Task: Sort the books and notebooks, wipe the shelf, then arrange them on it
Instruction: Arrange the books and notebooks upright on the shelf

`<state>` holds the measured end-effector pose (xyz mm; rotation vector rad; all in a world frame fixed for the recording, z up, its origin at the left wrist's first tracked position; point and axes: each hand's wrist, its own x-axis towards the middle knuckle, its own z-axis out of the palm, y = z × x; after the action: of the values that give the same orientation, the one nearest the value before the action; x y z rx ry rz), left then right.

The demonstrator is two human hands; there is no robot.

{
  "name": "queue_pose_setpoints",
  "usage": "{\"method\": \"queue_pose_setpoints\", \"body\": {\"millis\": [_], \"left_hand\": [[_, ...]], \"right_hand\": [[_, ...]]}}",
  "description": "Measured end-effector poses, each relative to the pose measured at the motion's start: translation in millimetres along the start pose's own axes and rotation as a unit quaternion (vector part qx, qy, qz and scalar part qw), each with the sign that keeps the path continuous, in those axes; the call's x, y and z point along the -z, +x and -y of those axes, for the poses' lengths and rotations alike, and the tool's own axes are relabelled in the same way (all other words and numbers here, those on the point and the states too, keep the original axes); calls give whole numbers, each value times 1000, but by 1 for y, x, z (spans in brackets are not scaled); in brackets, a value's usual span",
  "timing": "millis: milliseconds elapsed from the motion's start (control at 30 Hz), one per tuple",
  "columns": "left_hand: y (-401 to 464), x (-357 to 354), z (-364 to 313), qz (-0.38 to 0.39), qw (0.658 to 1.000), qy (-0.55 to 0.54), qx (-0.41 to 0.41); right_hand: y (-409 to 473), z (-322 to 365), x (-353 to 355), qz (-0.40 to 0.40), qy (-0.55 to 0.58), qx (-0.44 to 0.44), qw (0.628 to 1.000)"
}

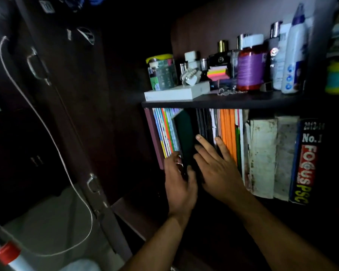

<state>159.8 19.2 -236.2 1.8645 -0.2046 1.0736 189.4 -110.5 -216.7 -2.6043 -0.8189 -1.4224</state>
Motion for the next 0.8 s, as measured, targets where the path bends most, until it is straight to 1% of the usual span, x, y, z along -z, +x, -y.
{"method": "queue_pose_setpoints", "body": {"millis": [67,167,233,300,367,433,500,567,667,800], "left_hand": [[0,-4,7,5,1000,24,-6],[9,-8,16,25,999,22,17],[19,-13,18,78,996,48,1],[32,-18,18,141,985,100,-19],[40,-21,23,174,971,159,-26],[40,-23,26,180,968,174,-26],[37,-23,24,155,979,127,-32],[37,-20,23,118,988,85,-53],[41,-25,33,104,985,105,-90],[45,-30,41,96,991,62,-69]], "right_hand": [[0,1,3,-5,21,-5,1000],[-1,2,5,4,30,-8,999],[-1,2,4,20,24,-11,999],[-1,0,5,29,4,-8,1000],[0,-1,4,36,-15,2,999],[0,-2,1,36,-25,1,999],[-2,-1,-2,42,-61,-1,997],[-2,1,-8,76,-106,7,991],[8,8,-16,129,-159,12,979],[18,14,-14,172,-204,20,963]]}}
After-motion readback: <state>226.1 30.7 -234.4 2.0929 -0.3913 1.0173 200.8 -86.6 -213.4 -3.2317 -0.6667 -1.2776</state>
